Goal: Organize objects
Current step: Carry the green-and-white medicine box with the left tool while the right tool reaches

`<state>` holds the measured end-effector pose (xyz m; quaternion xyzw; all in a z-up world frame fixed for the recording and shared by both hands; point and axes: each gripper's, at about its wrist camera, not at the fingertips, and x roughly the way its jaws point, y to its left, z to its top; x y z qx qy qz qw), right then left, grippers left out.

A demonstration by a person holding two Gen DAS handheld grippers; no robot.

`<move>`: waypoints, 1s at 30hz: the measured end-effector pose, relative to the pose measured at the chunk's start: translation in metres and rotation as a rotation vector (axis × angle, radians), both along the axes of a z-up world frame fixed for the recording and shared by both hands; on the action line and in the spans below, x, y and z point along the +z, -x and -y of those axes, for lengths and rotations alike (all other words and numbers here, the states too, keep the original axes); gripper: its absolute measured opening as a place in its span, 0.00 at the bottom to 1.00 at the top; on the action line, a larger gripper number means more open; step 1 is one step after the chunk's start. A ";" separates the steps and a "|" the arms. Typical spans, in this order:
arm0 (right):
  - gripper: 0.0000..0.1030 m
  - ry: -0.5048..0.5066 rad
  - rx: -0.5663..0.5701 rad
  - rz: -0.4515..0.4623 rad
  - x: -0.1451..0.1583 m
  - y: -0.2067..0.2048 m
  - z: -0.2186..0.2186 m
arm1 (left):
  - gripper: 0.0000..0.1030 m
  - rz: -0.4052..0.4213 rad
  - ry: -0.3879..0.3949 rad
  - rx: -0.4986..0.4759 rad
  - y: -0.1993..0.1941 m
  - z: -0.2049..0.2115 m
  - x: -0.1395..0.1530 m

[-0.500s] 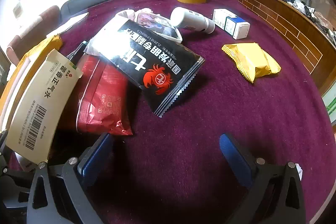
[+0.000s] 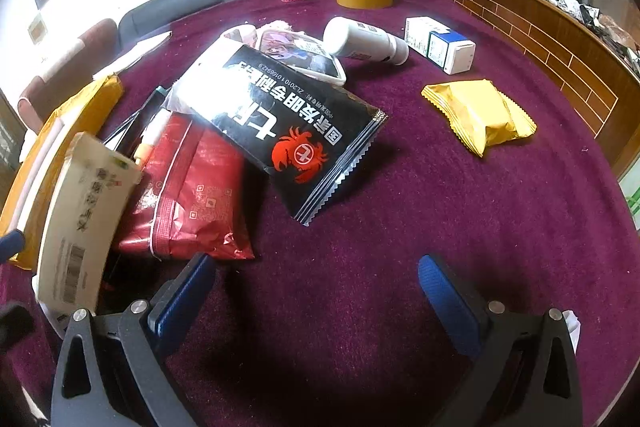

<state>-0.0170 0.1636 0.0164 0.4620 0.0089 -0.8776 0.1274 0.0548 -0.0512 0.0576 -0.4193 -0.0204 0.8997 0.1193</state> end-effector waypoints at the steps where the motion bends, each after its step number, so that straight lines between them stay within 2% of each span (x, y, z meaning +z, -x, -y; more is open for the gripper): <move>1: 1.00 0.004 -0.001 -0.001 0.000 0.000 0.000 | 0.73 0.006 -0.013 -0.005 0.001 0.002 -0.001; 4: 1.00 0.027 0.003 -0.004 0.001 -0.002 -0.003 | 0.70 0.071 -0.075 -0.024 0.013 0.002 -0.007; 7: 1.00 0.070 0.022 -0.015 0.004 -0.006 -0.008 | 0.71 0.058 -0.051 -0.019 0.018 -0.008 -0.007; 12: 1.00 0.050 0.018 -0.078 0.017 -0.019 -0.014 | 0.77 0.070 -0.025 -0.028 0.034 -0.019 -0.005; 16: 1.00 0.082 0.032 -0.104 0.029 -0.026 -0.017 | 0.77 0.113 -0.011 0.000 0.056 -0.018 -0.013; 20: 1.00 0.095 0.057 -0.106 0.032 -0.031 -0.013 | 0.77 0.162 -0.035 -0.008 0.078 -0.019 -0.024; 21: 1.00 0.099 0.063 -0.104 0.032 -0.033 -0.012 | 0.72 0.166 -0.041 -0.012 0.082 -0.020 -0.026; 26: 1.00 0.116 0.091 -0.086 0.031 -0.038 -0.007 | 0.70 0.128 -0.054 0.009 0.077 -0.017 -0.020; 30: 1.00 0.131 0.184 -0.095 0.035 -0.048 0.005 | 0.70 0.077 -0.102 0.021 0.052 0.005 -0.002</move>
